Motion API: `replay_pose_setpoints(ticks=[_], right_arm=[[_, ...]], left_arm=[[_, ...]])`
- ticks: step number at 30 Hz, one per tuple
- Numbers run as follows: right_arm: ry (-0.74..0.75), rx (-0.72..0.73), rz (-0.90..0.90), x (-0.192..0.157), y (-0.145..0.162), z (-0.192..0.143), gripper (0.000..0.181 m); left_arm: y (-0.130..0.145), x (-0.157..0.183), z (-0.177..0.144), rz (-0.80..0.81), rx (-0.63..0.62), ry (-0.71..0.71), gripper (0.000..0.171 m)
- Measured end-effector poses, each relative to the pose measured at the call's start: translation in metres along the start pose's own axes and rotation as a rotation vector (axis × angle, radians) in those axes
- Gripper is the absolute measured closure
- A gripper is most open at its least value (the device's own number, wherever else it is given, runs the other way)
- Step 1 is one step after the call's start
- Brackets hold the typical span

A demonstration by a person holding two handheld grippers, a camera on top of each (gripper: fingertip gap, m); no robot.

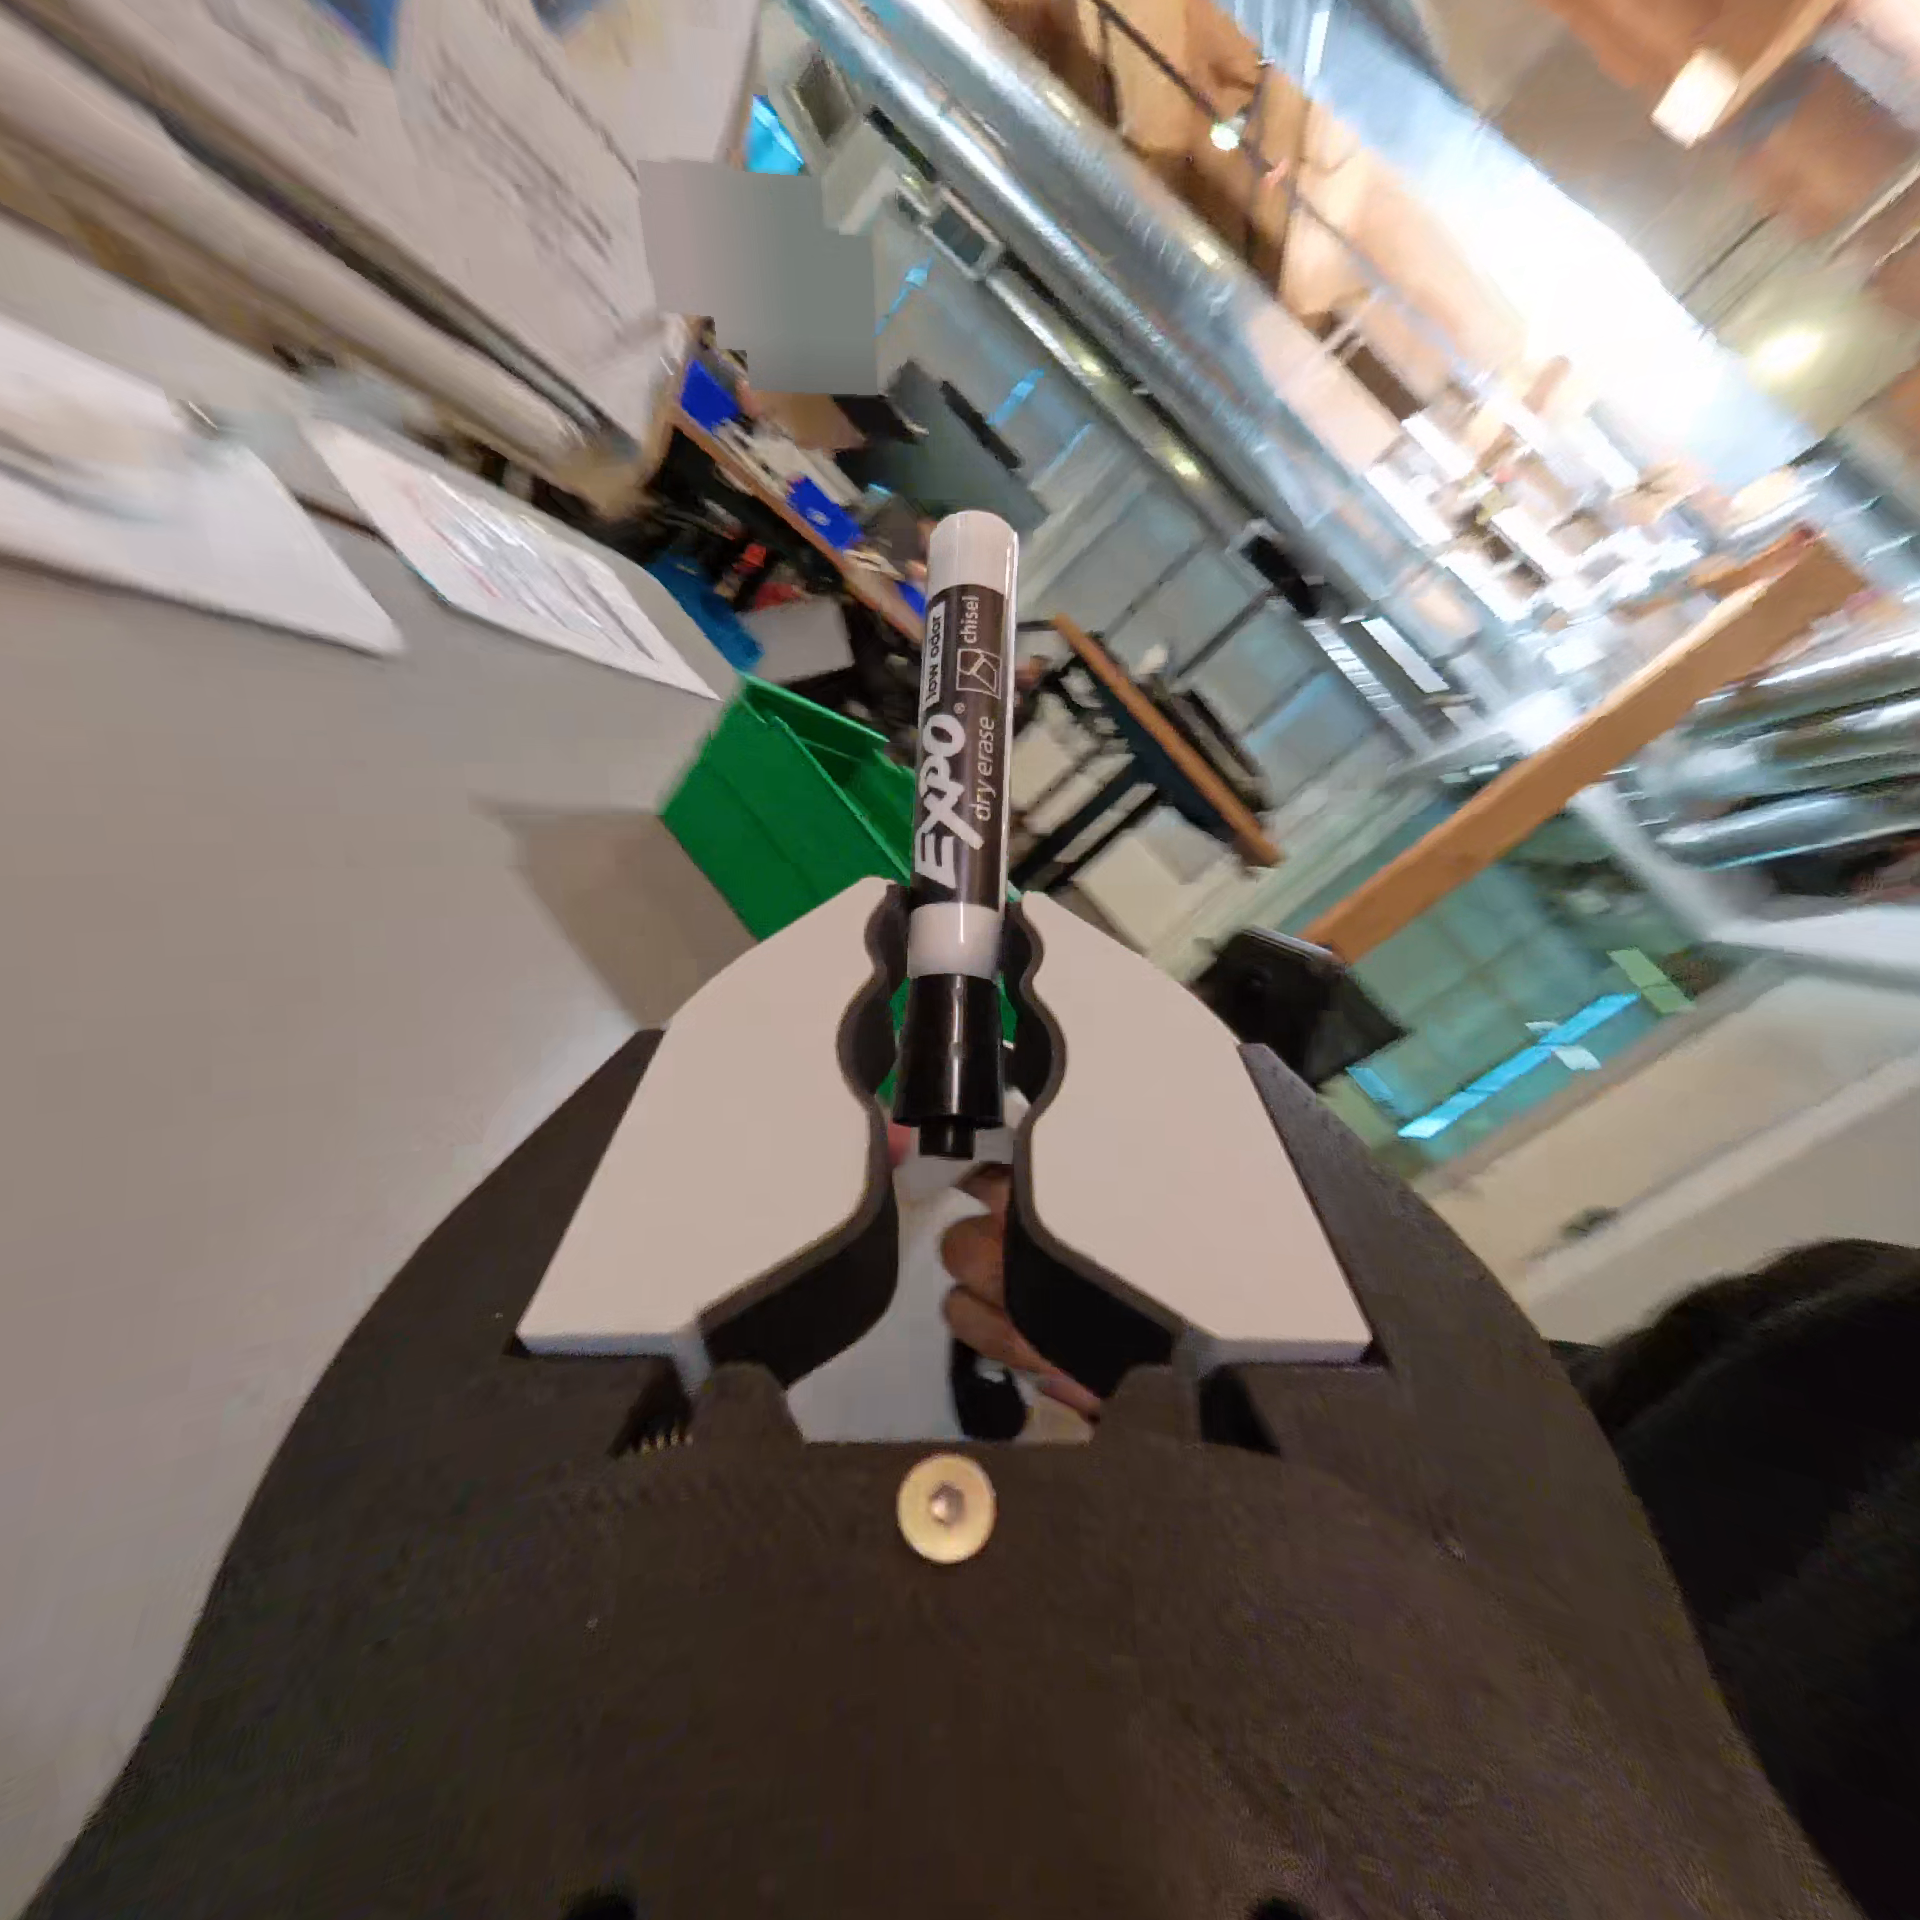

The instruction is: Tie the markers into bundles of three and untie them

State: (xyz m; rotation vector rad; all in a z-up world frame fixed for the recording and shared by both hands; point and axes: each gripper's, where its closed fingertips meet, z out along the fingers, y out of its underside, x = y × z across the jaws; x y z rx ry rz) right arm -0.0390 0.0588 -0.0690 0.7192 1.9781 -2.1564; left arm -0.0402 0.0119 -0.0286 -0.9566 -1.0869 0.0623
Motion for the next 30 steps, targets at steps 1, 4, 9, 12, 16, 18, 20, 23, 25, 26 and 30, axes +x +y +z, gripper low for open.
replay_pose_setpoints(ticks=[1, 4, 9, 12, 16, 18, 20, 23, 25, 26, 30], right_arm=[[-0.031, 0.0, 0.052, -0.003, 0.001, 0.0, 0.146], [-0.085, -0.021, 0.165, -0.008, 0.007, 0.003, 0.146], [-0.148, -0.107, 0.228, -0.018, 0.025, 0.005, 0.143], [-0.14, -0.084, 0.242, -0.018, 0.025, 0.003, 0.146], [-0.149, -0.1, 0.193, -0.019, 0.025, -0.002, 0.162], [-0.143, -0.113, 0.181, -0.016, 0.026, -0.003, 0.163], [-0.134, -0.127, 0.163, -0.012, 0.025, -0.006, 0.163], [-0.088, -0.167, 0.066, 0.001, 0.023, -0.011, 0.164], [-0.05, -0.185, 0.0, 0.011, 0.02, -0.015, 0.164], [-0.039, -0.195, -0.02, 0.015, 0.018, -0.016, 0.164], [0.016, -0.212, -0.067, 0.033, 0.013, -0.025, 0.164]], left_arm=[[0.012, 0.002, 0.003, -0.065, -0.006, 0.059, 0.152], [0.043, 0.0, 0.008, -0.155, -0.037, 0.125, 0.152], [0.056, 0.001, 0.017, -0.115, -0.049, 0.139, 0.152], [0.07, 0.007, 0.024, -0.048, -0.079, 0.148, 0.152], [0.071, 0.006, 0.026, -0.079, -0.063, 0.159, 0.153], [0.07, 0.004, 0.025, -0.086, -0.075, 0.174, 0.153], [0.067, 0.0, 0.024, -0.095, -0.073, 0.168, 0.153], [0.057, -0.008, 0.021, -0.107, -0.062, 0.151, 0.142], [0.054, -0.014, 0.018, -0.099, -0.089, 0.134, 0.133], [0.053, -0.018, 0.018, -0.081, -0.112, 0.116, 0.126], [0.057, -0.045, 0.011, 0.093, -0.271, -0.029, 0.109]])
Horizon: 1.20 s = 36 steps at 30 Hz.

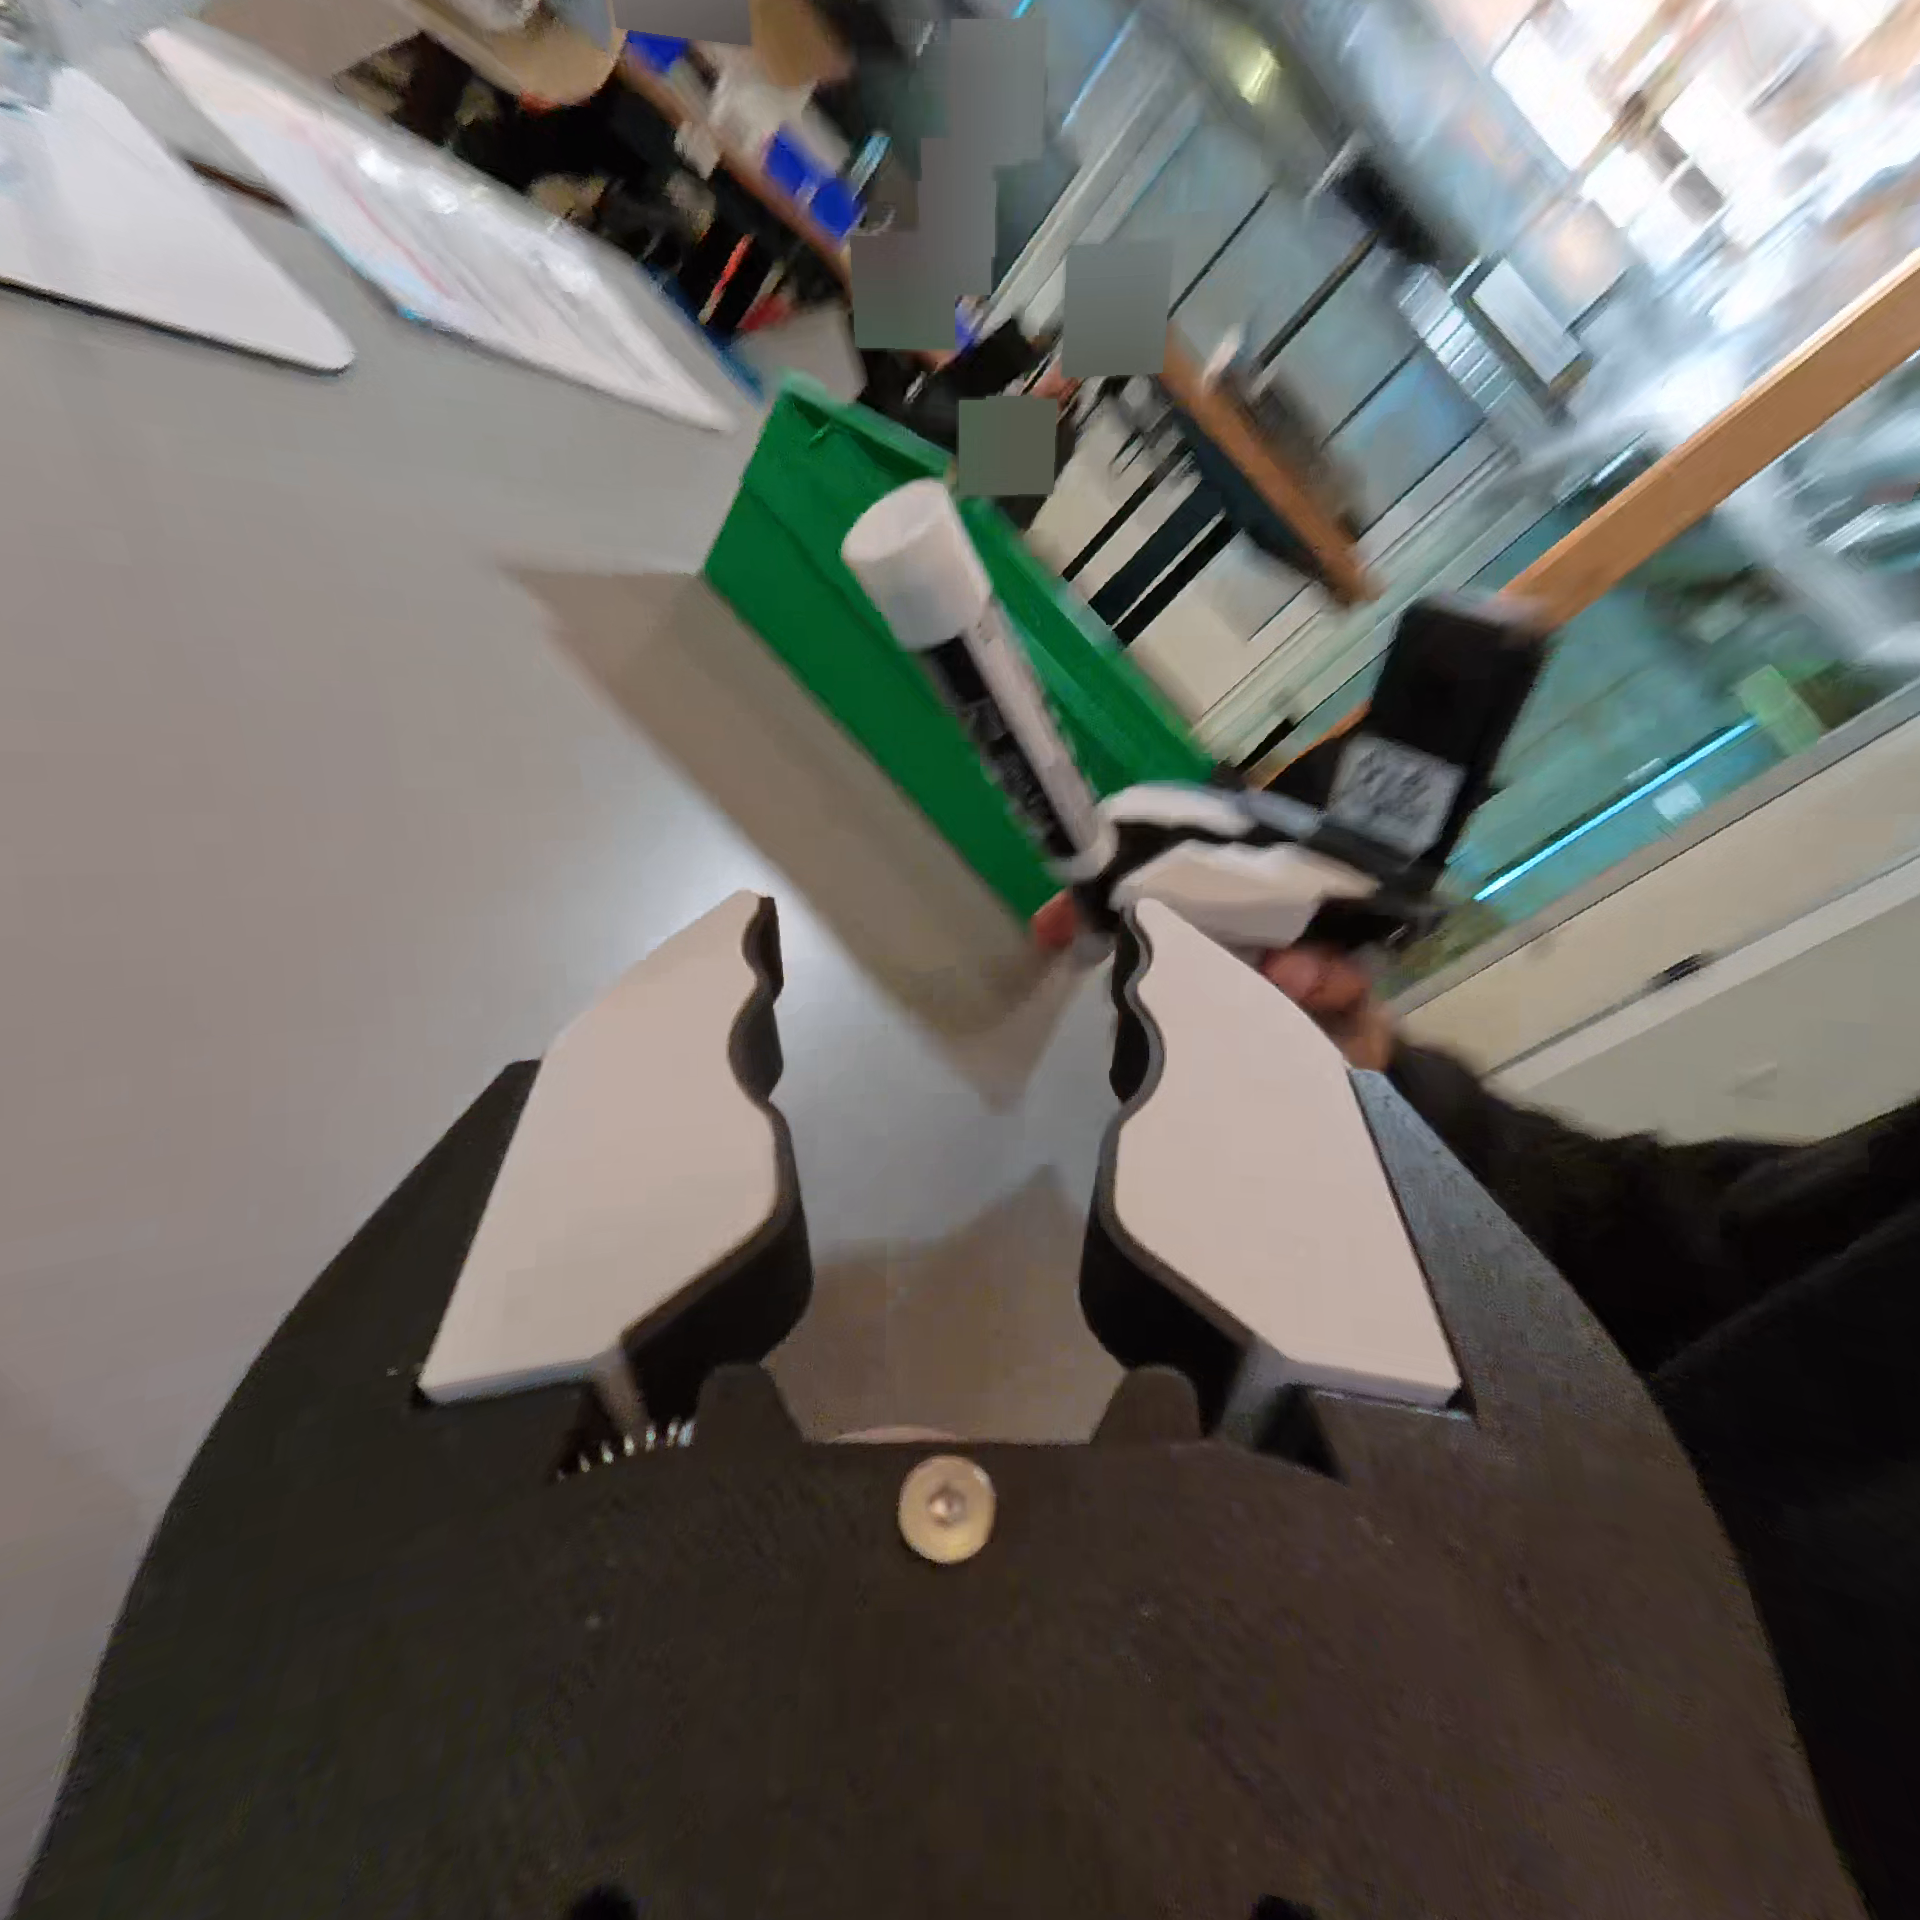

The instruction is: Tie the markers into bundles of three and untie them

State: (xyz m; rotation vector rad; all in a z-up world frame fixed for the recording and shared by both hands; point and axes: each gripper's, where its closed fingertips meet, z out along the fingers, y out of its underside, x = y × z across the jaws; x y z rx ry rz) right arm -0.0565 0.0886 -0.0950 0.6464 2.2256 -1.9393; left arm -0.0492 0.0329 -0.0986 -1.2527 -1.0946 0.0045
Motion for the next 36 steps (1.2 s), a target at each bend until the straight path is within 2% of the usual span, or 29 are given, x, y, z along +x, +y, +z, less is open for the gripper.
replay_pose_setpoints(ticks=[4, 9, 12, 16, 22, 25, 32, 36], right_arm=[[0.066, -0.087, -0.114, 0.02, 0.008, -0.01, 0.164], [0.076, -0.276, -0.343, 0.02, 0.036, -0.012, 0.164], [0.029, -0.36, -0.434, 0.005, 0.054, -0.003, 0.164], [-0.002, -0.464, -0.573, -0.009, 0.074, 0.001, 0.164], [-0.056, -0.509, -0.615, -0.019, 0.086, 0.001, 0.164], [-0.072, -0.517, -0.62, -0.022, 0.088, 0.0, 0.164], [-0.089, -0.494, -0.606, -0.026, 0.085, 0.001, 0.164], [-0.105, -0.474, -0.582, -0.029, 0.082, 0.0, 0.164]], left_arm=[[0.026, -0.034, -0.006, 0.258, -0.237, -0.227, 0.106], [0.041, -0.071, -0.021, 0.803, -0.478, -0.558, 0.11], [0.051, -0.073, -0.02, 1.029, -0.546, -0.597, 0.115], [0.061, -0.062, -0.014, 1.198, -0.576, -0.552, 0.113], [0.077, -0.055, -0.012, 1.328, -0.638, -0.493, 0.116], [0.085, -0.053, -0.012, 1.356, -0.68, -0.471, 0.129], [0.098, -0.046, -0.012, 1.297, -0.724, -0.405, 0.14], [0.096, -0.047, -0.011, 1.281, -0.709, -0.425, 0.142]])
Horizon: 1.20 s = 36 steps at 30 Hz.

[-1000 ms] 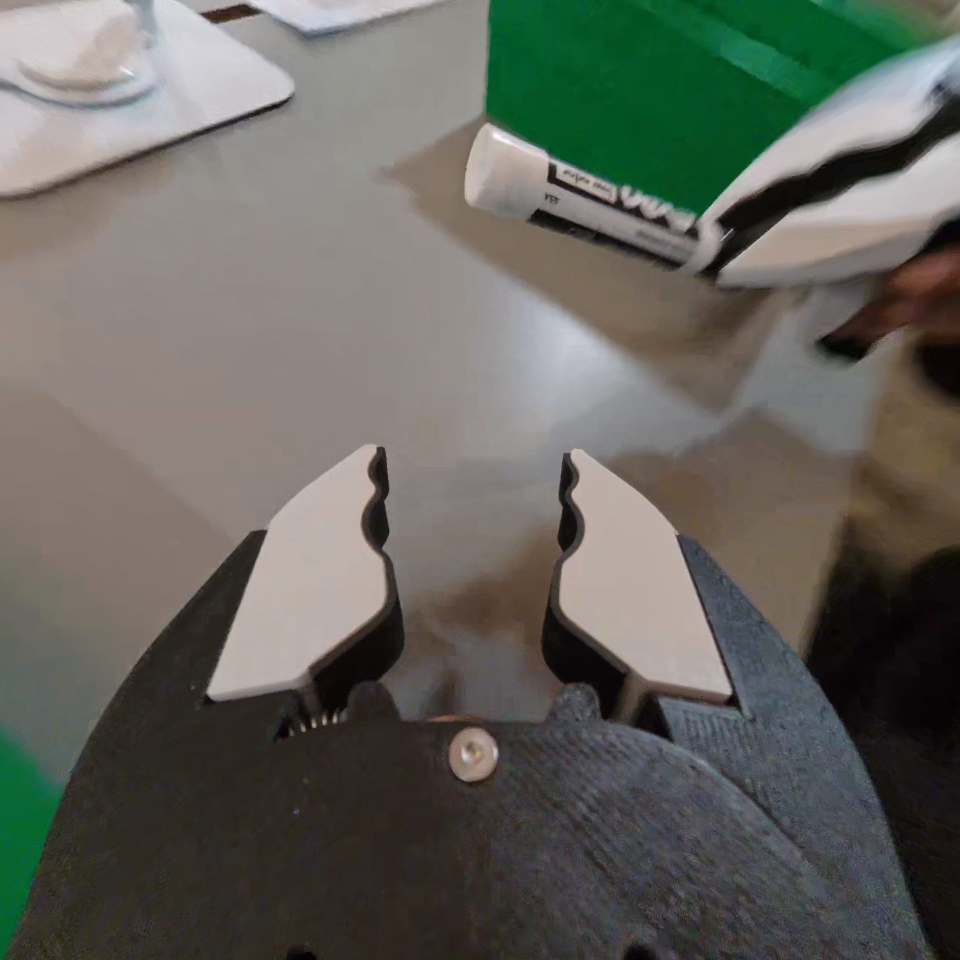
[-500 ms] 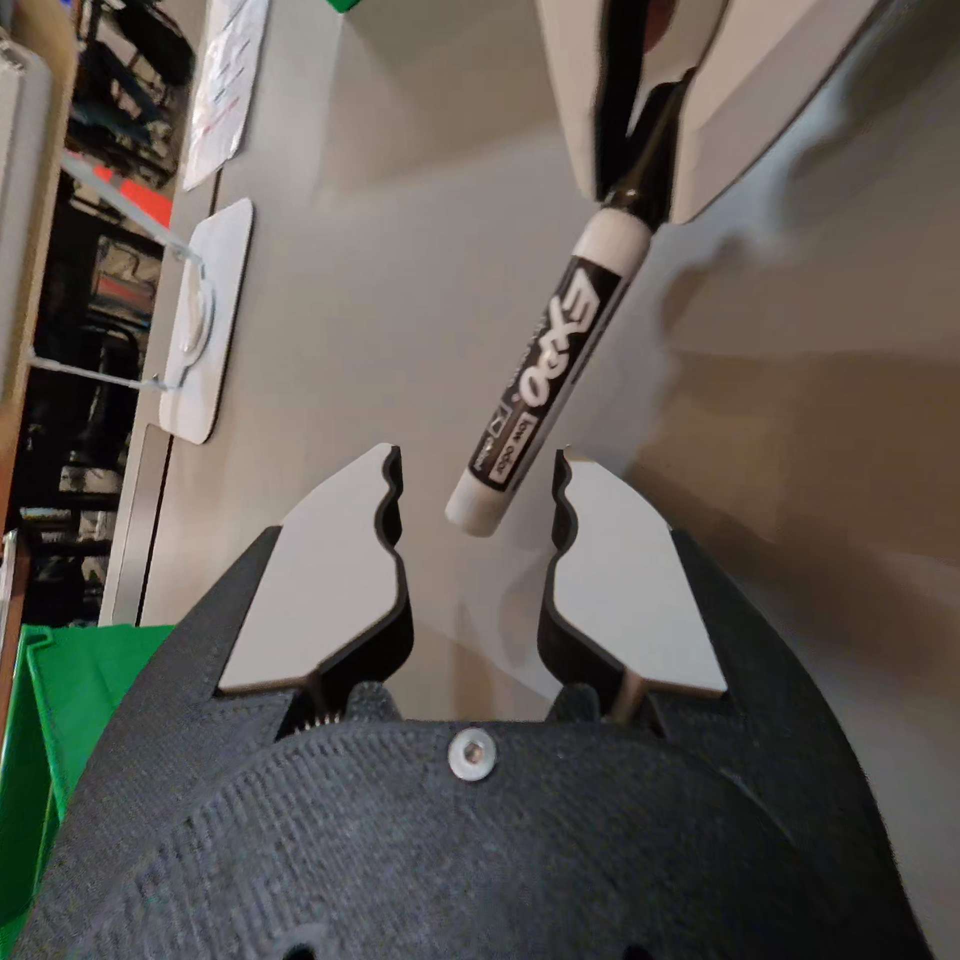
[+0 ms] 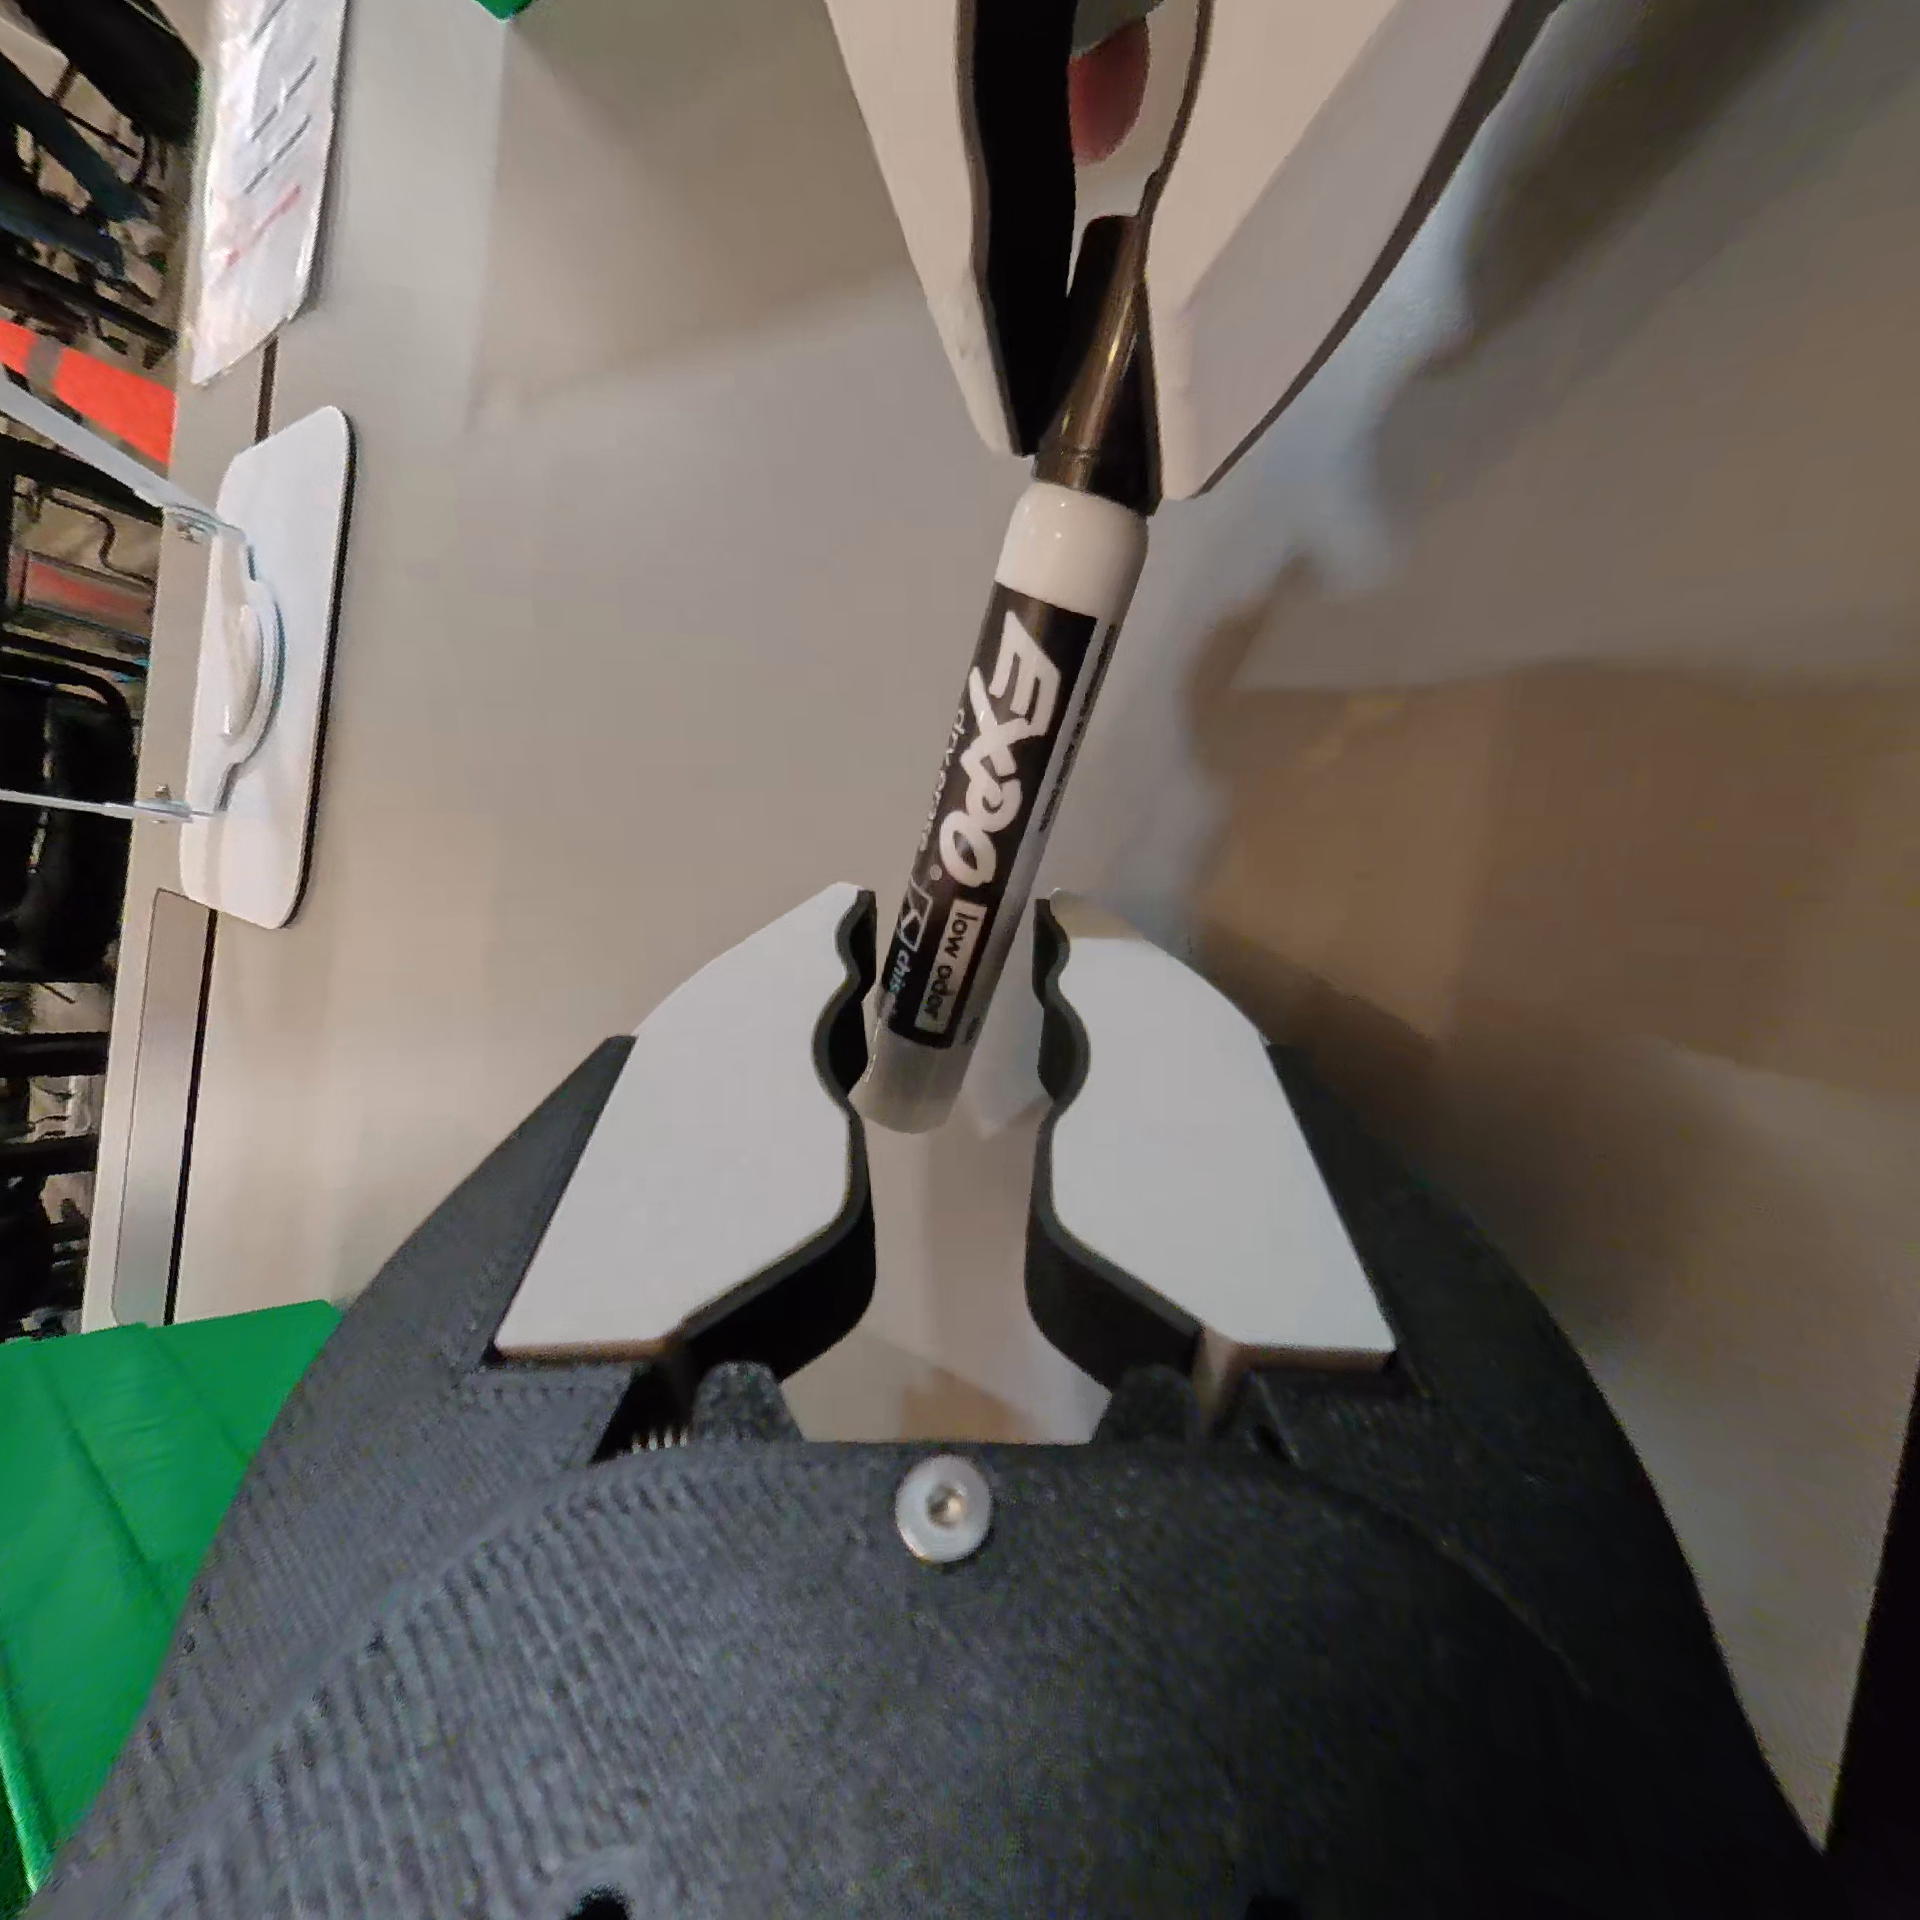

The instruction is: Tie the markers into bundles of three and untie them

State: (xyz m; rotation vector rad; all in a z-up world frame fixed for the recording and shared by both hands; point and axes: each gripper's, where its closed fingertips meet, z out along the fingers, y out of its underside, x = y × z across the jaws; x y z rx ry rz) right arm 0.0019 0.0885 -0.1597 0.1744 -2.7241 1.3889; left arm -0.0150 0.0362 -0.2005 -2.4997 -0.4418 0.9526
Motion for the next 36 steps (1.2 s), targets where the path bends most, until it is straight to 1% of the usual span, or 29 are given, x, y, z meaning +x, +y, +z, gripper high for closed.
replay_pose_setpoints(ticks=[4, 9, 14, 16, 19, 20, 21, 24, 25, 27, 31, 34, 36], right_arm=[[0.013, -0.015, -0.004, 0.002, 0.003, 0.0, 0.164], [-0.006, -0.004, 0.02, 0.002, 0.002, -0.001, 0.164], [-0.048, -0.017, 0.043, -0.001, 0.008, 0.001, 0.164], [-0.062, -0.015, 0.045, -0.002, 0.01, 0.0, 0.164], [-0.074, -0.047, 0.048, -0.001, 0.02, 0.001, 0.166], [-0.082, -0.069, 0.043, -0.001, 0.026, 0.002, 0.167], [-0.079, -0.087, 0.032, -0.001, 0.032, 0.004, 0.181], [-0.028, -0.064, 0.004, 0.006, 0.029, 0.002, 0.181], [-0.011, -0.049, 0.004, 0.007, 0.026, 0.002, 0.18], [-0.019, -0.028, 0.004, 0.004, 0.023, 0.003, 0.166], [-0.032, -0.06, -0.025, -0.003, 0.027, 0.009, 0.142], [-0.017, -0.082, -0.084, -0.008, 0.027, 0.013, 0.14], [0.005, -0.101, -0.133, -0.009, 0.028, 0.015, 0.145]], left_arm=[[0.0, -0.004, -0.001, -0.039, 0.007, -0.002, 0.141], [0.001, 0.001, -0.001, -0.056, 0.014, 0.045, 0.145], [0.004, 0.013, -0.008, -0.096, -0.022, 0.205, 0.146], [0.003, 0.017, -0.011, -0.108, -0.024, 0.265, 0.147], [0.0, 0.029, -0.018, -0.135, -0.01, 0.396, 0.147], [-0.004, 0.032, -0.021, -0.161, 0.006, 0.435, 0.146], [-0.008, 0.034, -0.024, -0.189, 0.019, 0.473, 0.147], [-0.007, 0.035, -0.026, -0.214, 0.016, 0.513, 0.147], [-0.005, 0.035, -0.025, -0.212, 0.015, 0.515, 0.147], [-0.004, 0.034, -0.024, -0.218, 0.013, 0.505, 0.147], [-0.012, 0.03, -0.028, -0.259, 0.066, 0.52, 0.147], [-0.019, 0.029, -0.031, -0.263, 0.092, 0.522, 0.147], [-0.028, 0.036, -0.034, -0.277, 0.125, 0.565, 0.147]])
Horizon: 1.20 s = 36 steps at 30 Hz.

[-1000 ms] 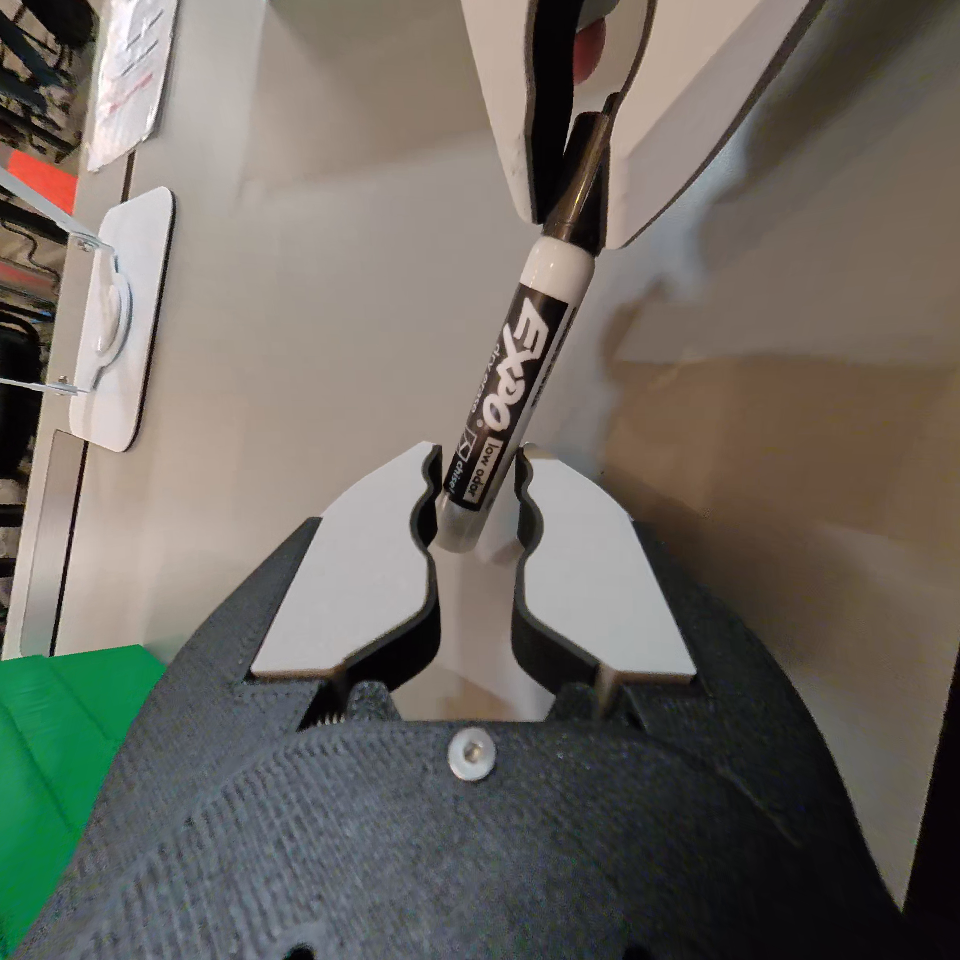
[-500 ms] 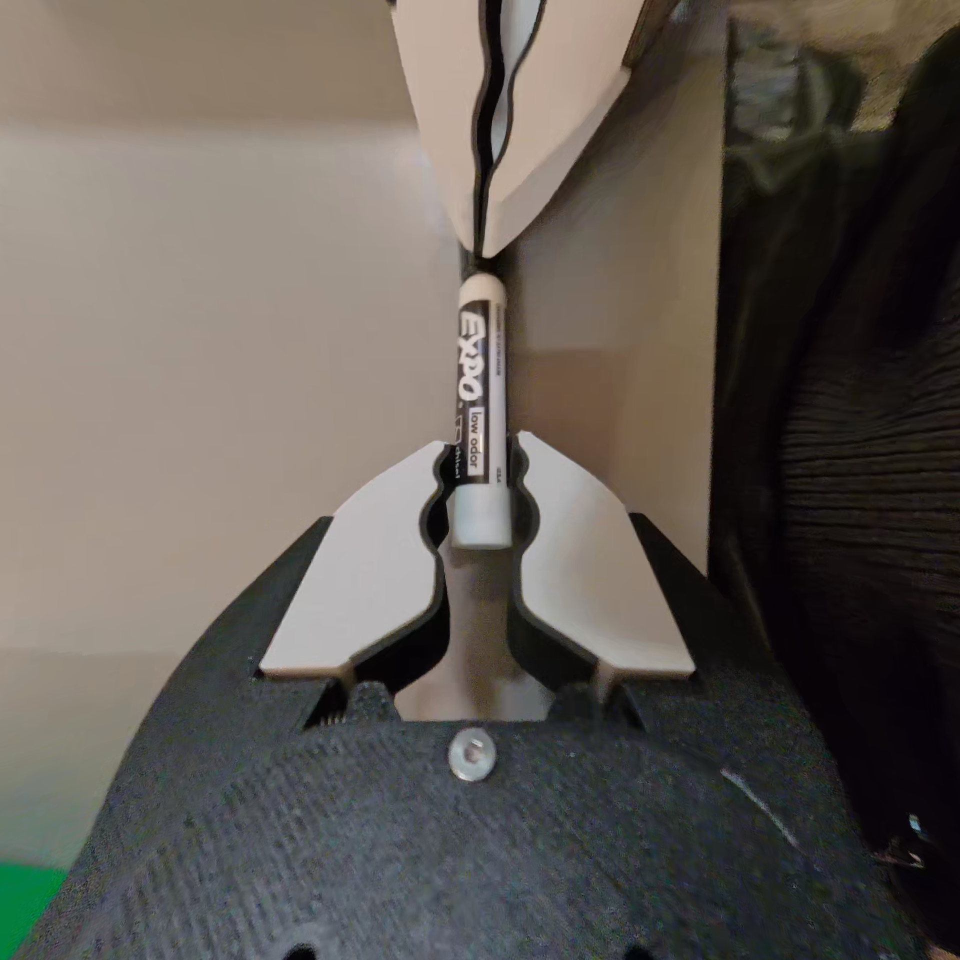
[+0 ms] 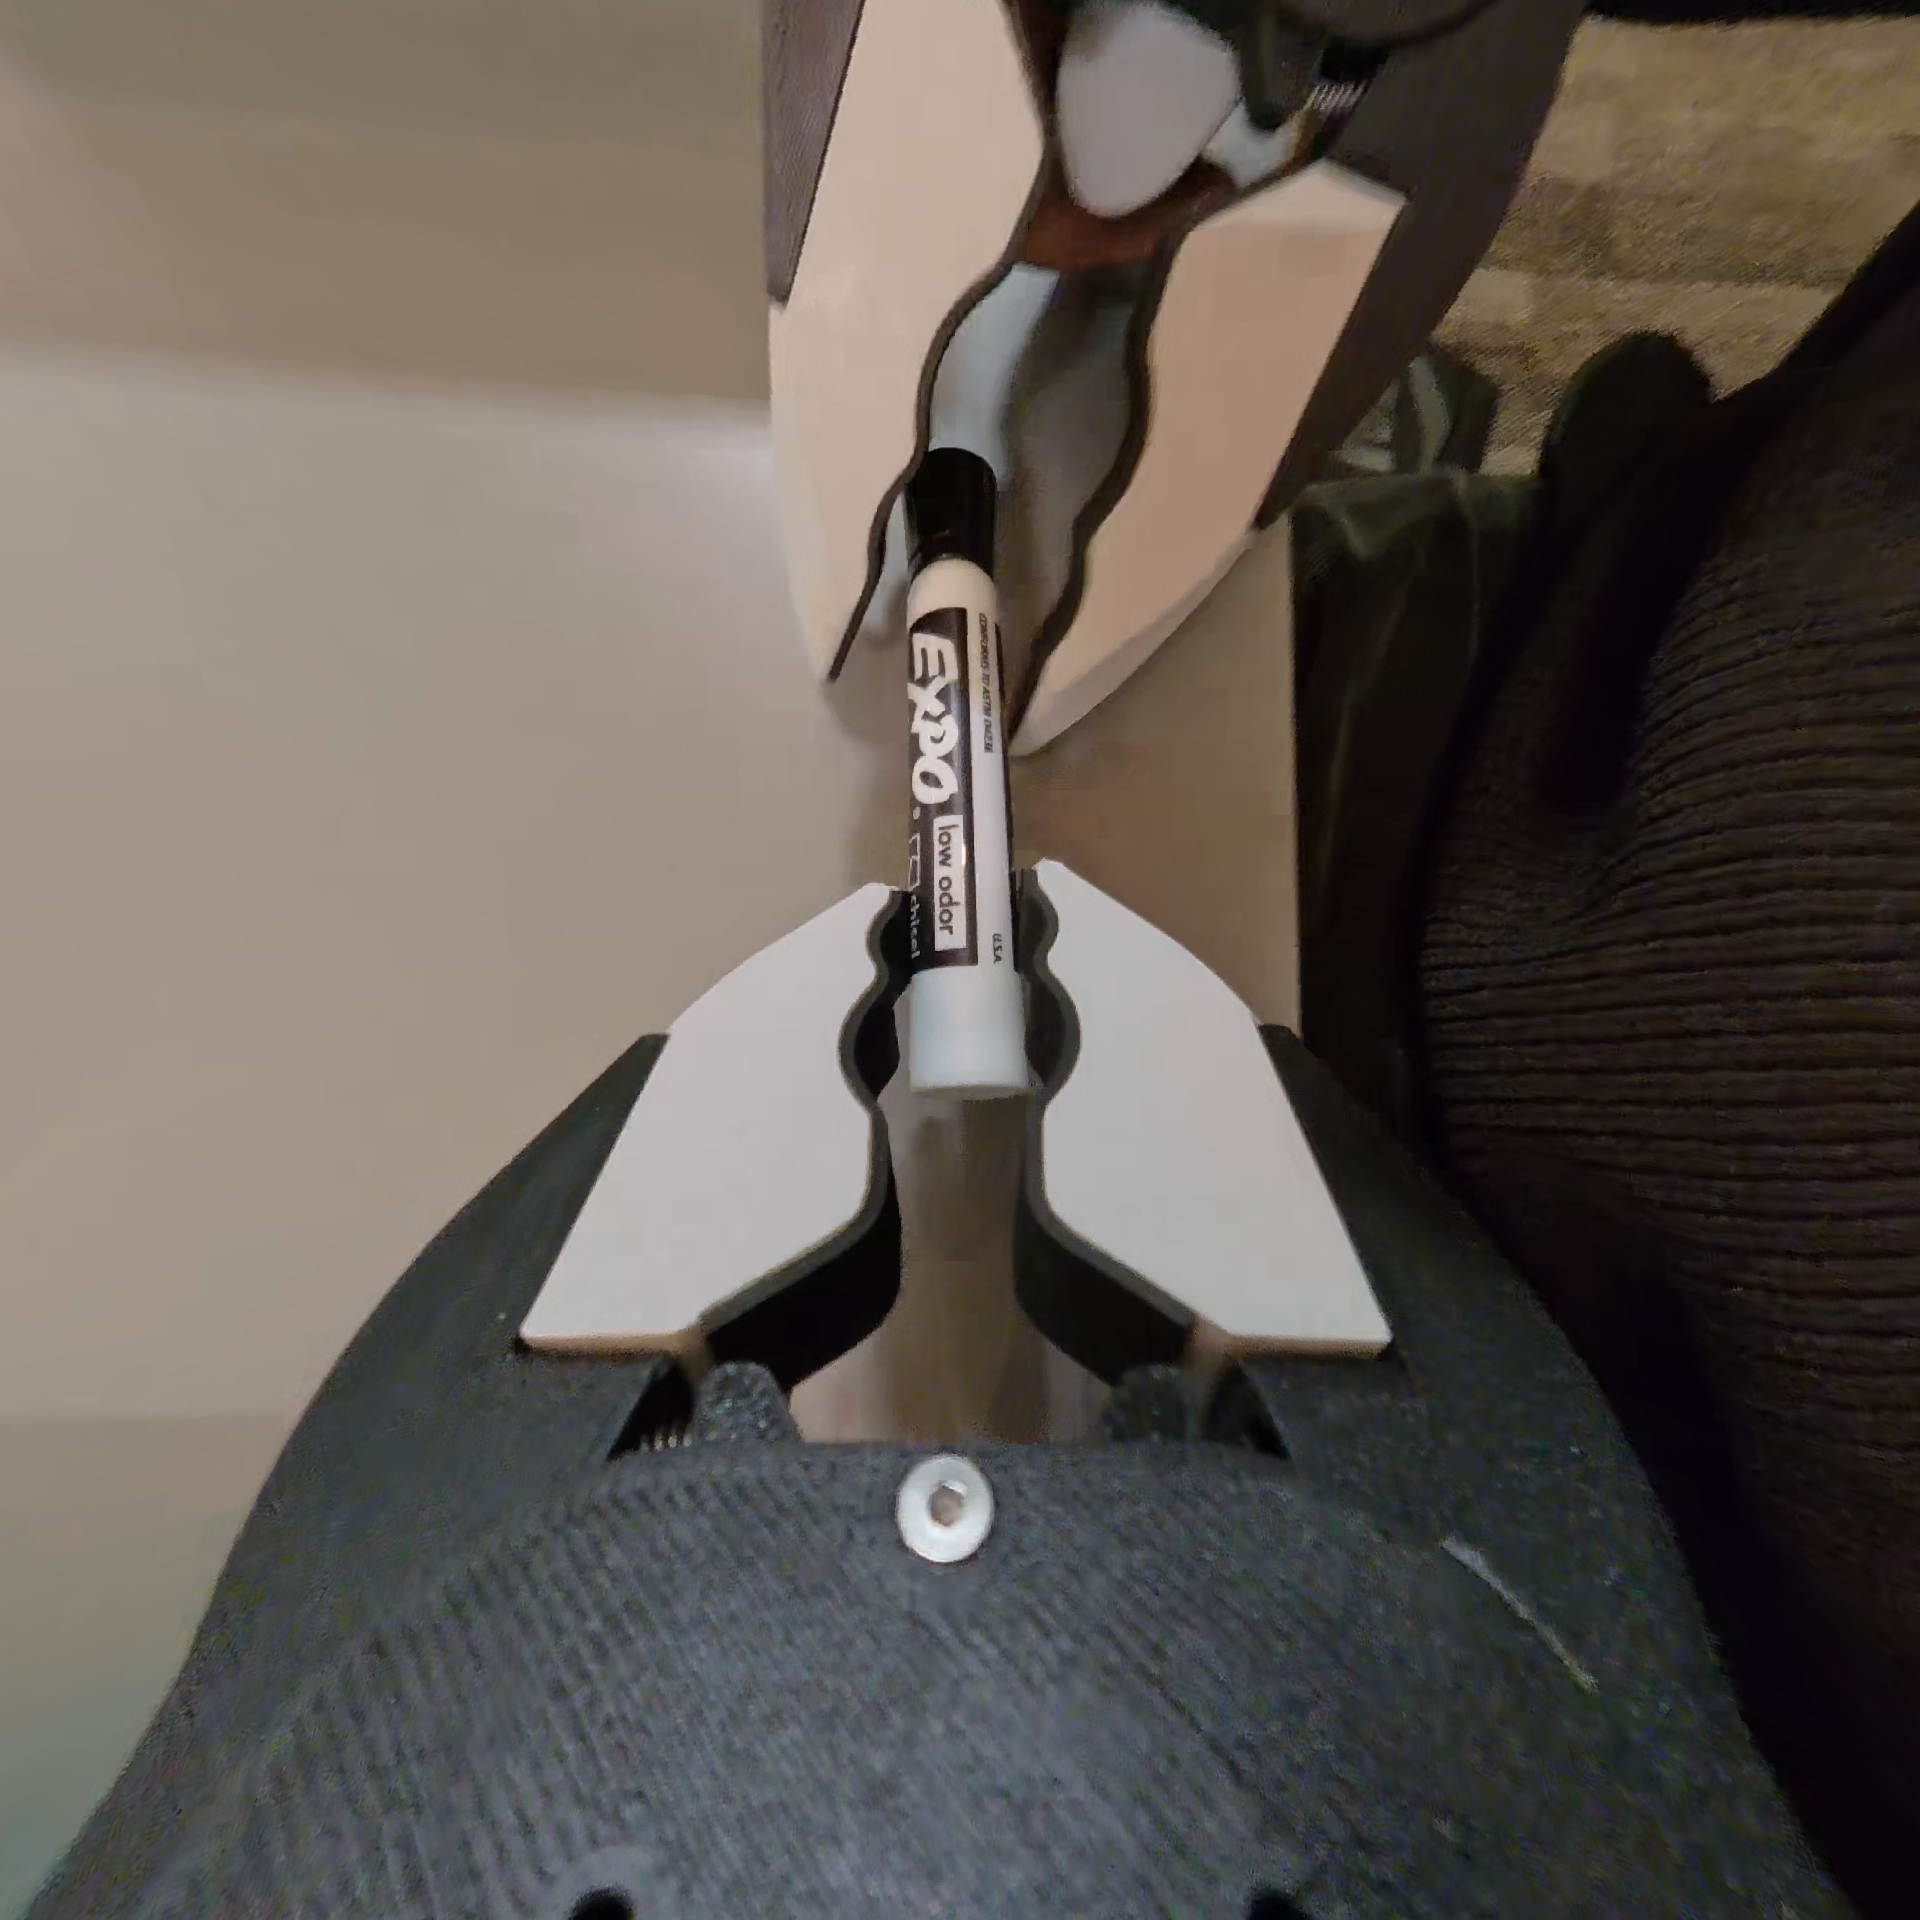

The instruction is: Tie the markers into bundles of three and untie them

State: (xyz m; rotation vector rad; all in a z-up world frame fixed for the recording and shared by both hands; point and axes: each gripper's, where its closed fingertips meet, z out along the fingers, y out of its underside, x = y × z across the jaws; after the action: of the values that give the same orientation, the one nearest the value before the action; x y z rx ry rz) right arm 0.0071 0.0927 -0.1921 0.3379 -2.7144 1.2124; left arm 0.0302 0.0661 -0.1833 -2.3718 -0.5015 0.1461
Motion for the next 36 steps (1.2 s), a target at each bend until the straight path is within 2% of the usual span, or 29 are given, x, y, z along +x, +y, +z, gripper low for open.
replay_pose_setpoints(ticks=[2, 5, 8, 10, 14, 19, 21, 23, 24, 36], right_arm=[[0.01, -0.034, -0.057, -0.002, 0.002, 0.001, 0.16], [0.007, -0.084, -0.058, -0.001, 0.005, 0.001, 0.161], [0.028, -0.036, 0.003, 0.009, -0.001, -0.005, 0.163], [0.053, -0.004, 0.045, 0.018, -0.004, -0.011, 0.163], [0.082, 0.044, 0.119, 0.03, -0.007, -0.017, 0.163], [0.097, 0.07, 0.136, 0.033, -0.01, -0.018, 0.163], [0.091, 0.083, 0.137, 0.032, -0.012, -0.017, 0.163], [0.089, 0.073, 0.126, 0.031, -0.01, -0.016, 0.163], [0.09, 0.071, 0.121, 0.03, -0.009, -0.015, 0.163], [0.103, 0.038, 0.091, 0.029, -0.004, -0.011, 0.163]], left_arm=[[-0.002, 0.003, 0.003, 0.011, -0.005, -0.003, 0.147], [-0.005, -0.003, 0.002, -0.004, 0.032, -0.045, 0.147], [-0.017, -0.023, -0.009, -0.035, 0.194, -0.161, 0.138], [-0.027, -0.031, -0.022, -0.09, 0.325, -0.183, 0.132], [-0.036, -0.042, -0.035, -0.382, 0.478, -0.043, 0.116], [-0.031, -0.036, -0.024, -0.574, 0.457, 0.12, 0.108], [-0.033, -0.031, -0.02, -0.634, 0.46, 0.183, 0.113], [-0.039, -0.031, -0.021, -0.683, 0.498, 0.215, 0.14], [-0.041, -0.034, -0.023, -0.708, 0.522, 0.216, 0.147], [-0.043, -0.031, -0.023, -0.707, 0.515, 0.223, 0.151]])
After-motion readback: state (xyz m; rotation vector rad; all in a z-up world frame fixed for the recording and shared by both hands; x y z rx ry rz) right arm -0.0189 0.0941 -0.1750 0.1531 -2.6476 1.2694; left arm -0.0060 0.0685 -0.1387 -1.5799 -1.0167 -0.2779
